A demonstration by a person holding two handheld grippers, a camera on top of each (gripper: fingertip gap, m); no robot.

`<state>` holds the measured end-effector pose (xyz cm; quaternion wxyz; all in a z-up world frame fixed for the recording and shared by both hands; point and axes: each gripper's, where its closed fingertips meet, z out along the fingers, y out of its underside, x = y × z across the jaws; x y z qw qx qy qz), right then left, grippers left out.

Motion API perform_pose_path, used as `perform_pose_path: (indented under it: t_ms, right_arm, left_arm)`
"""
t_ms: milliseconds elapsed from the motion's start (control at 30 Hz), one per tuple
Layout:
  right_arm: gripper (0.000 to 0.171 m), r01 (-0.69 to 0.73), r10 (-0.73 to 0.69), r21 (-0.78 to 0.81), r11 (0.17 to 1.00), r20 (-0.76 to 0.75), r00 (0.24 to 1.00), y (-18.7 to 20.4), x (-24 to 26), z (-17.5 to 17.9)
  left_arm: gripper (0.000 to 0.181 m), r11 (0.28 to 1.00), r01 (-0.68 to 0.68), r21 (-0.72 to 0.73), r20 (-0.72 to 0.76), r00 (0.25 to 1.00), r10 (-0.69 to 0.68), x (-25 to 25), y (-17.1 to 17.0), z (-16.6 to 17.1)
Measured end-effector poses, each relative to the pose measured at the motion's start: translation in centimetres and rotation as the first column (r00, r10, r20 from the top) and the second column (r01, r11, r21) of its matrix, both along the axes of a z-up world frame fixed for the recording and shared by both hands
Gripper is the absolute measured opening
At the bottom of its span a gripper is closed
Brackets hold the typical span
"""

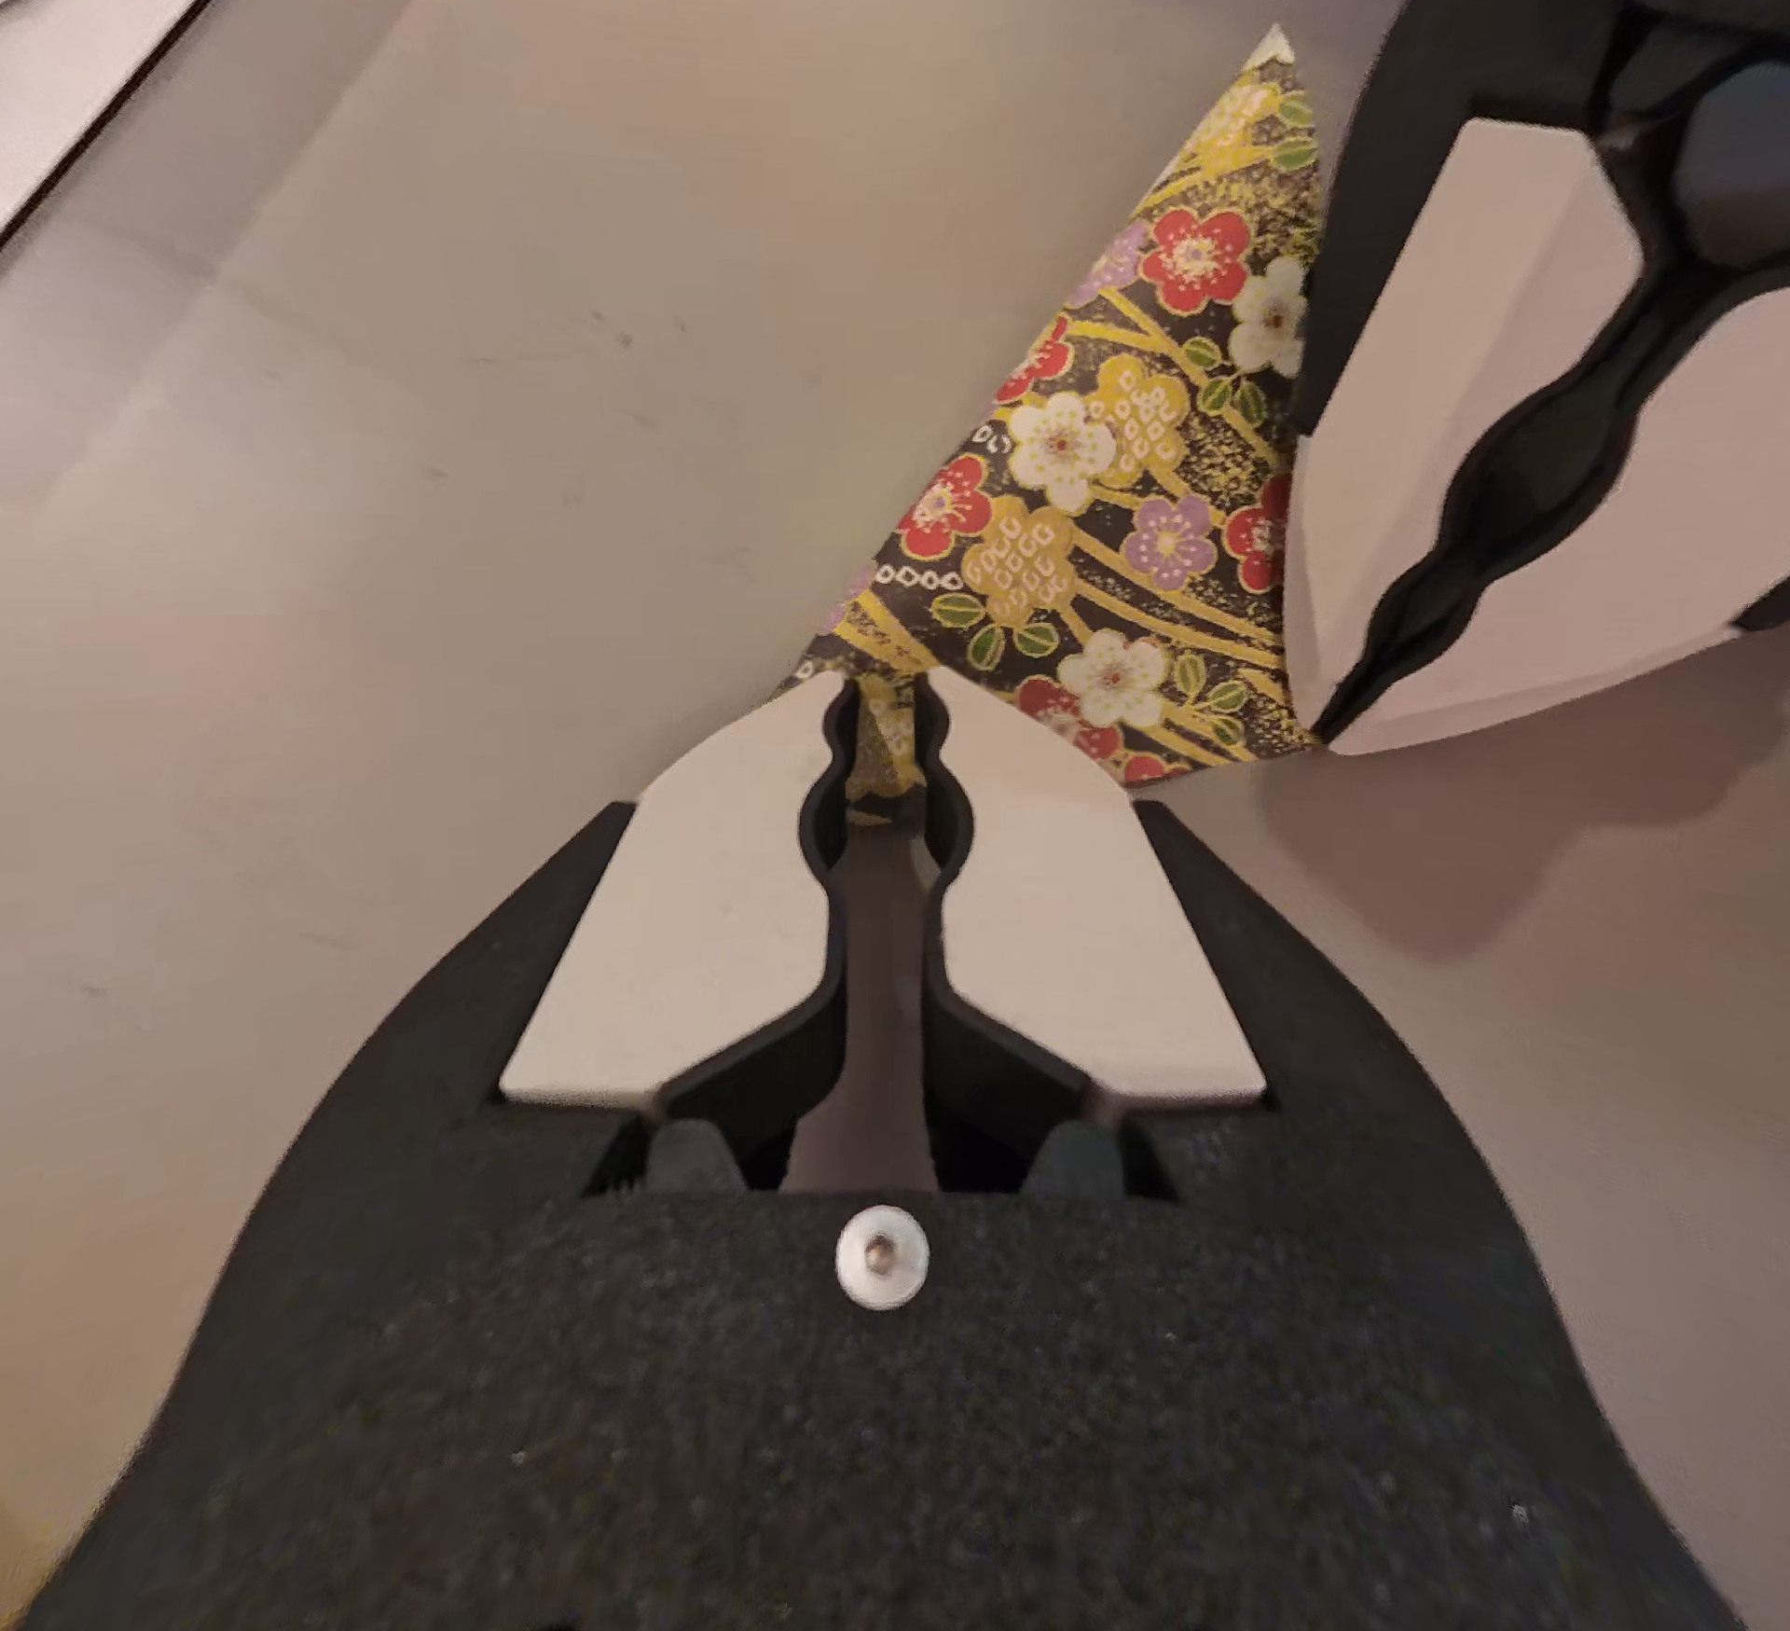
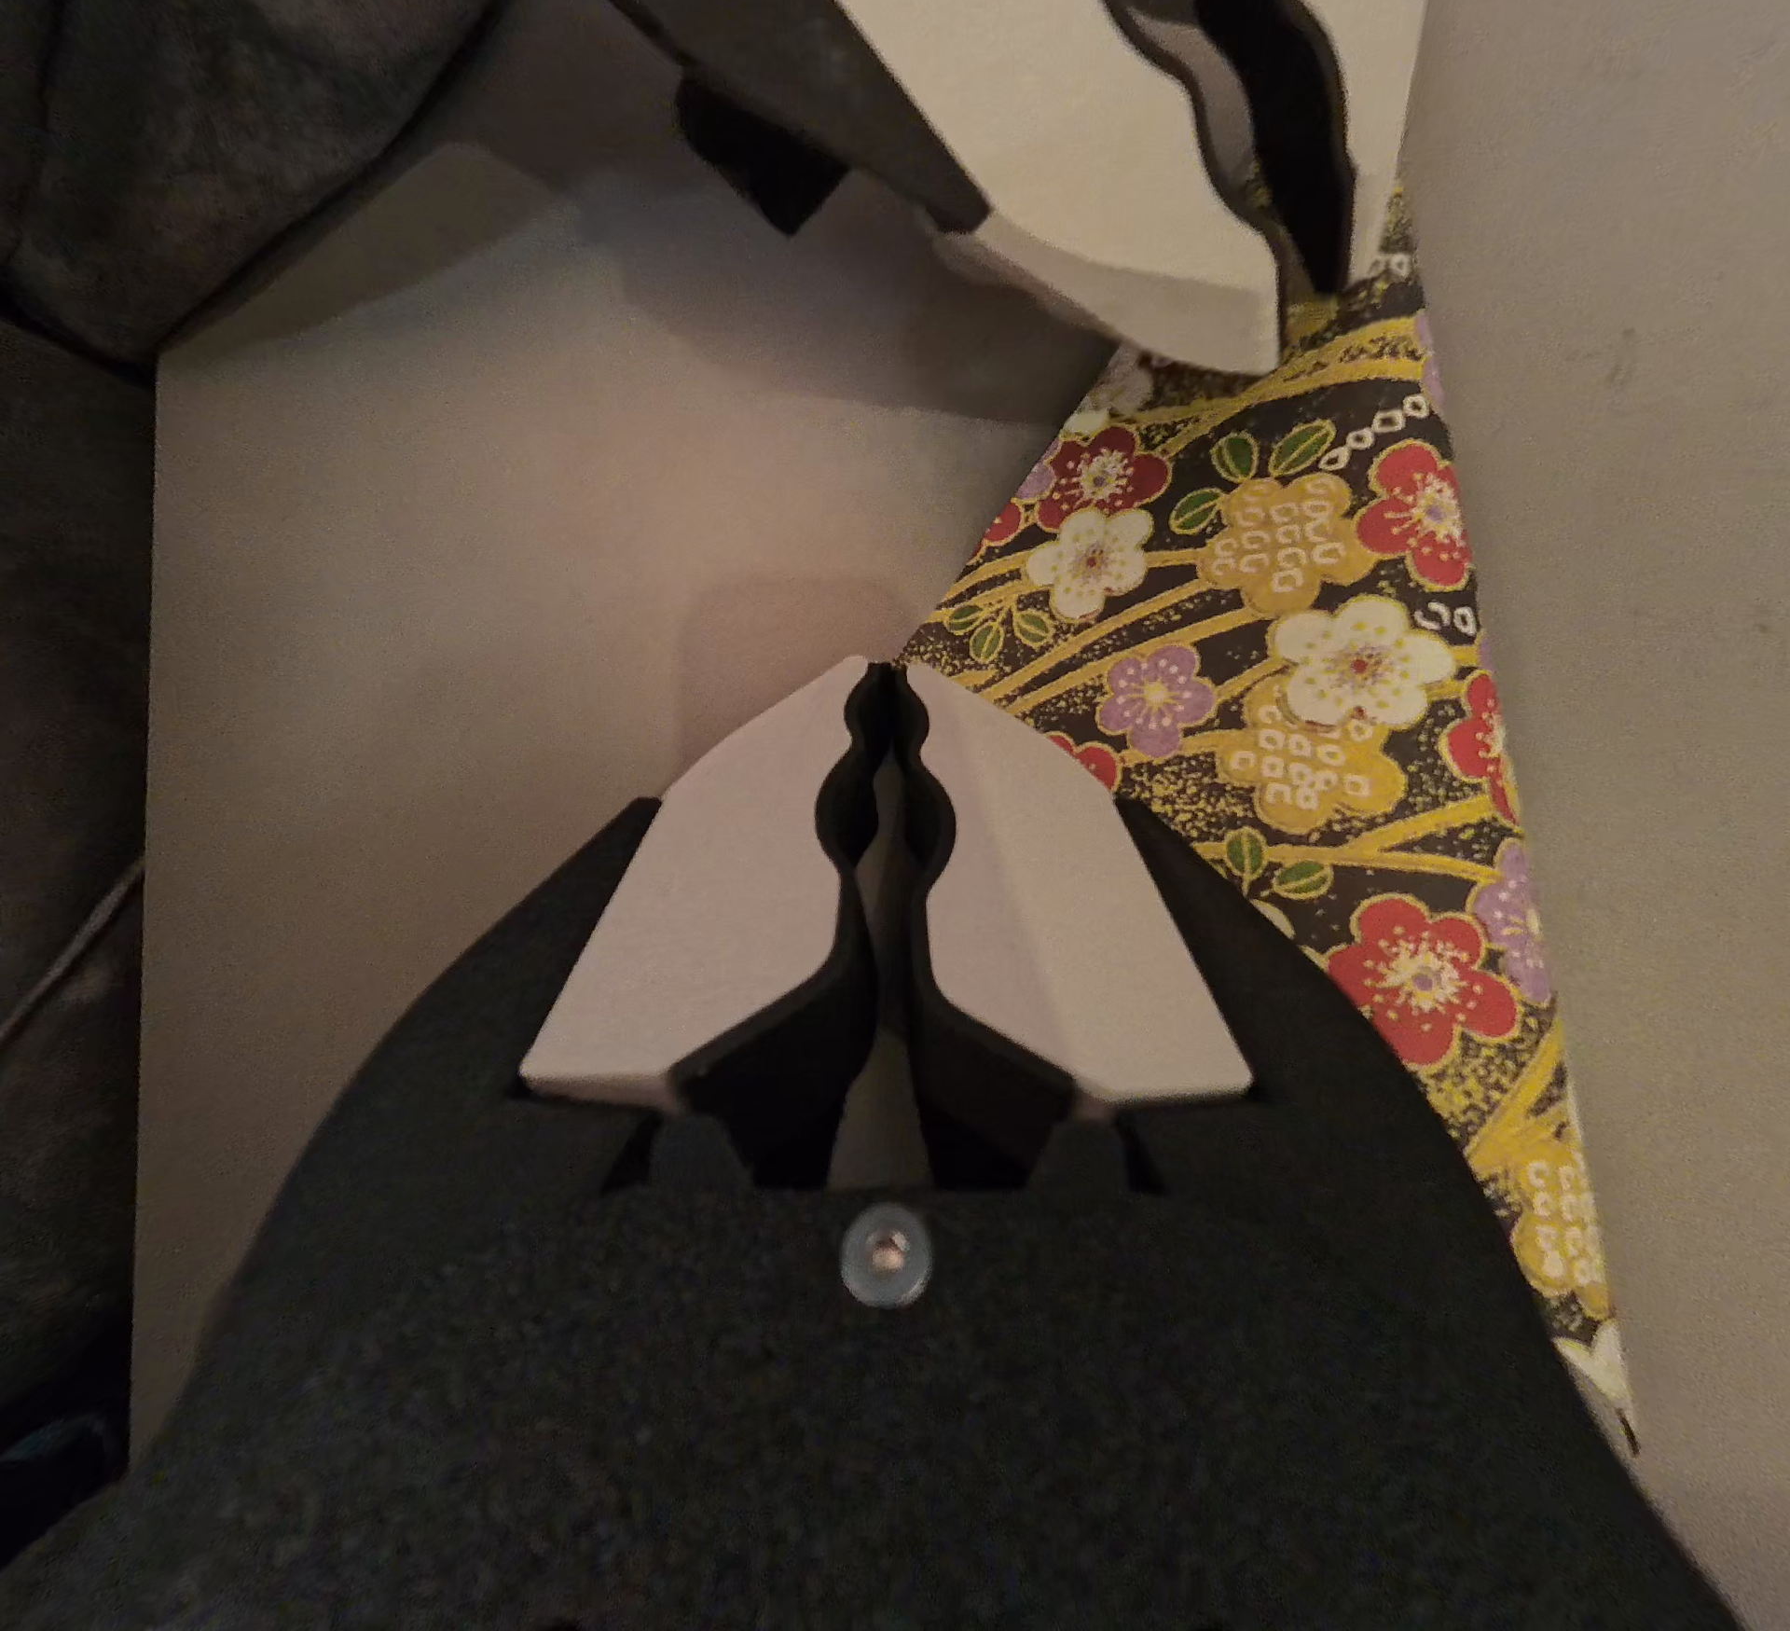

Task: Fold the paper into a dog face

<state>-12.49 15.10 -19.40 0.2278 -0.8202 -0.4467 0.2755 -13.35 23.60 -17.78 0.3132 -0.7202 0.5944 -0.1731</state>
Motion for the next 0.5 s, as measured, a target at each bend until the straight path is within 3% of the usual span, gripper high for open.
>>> perform_pose_path:
  t_ms: [500]
  right_arm:
    - [0.000,0.009,-0.009,-0.007,1.000,0.003,1.000,0.1,0.1,0.0]
  left_arm:
    - [0.010,0.999,-0.043,0.022,-0.026,0.999,0.044,-1.2,2.5,-0.9]
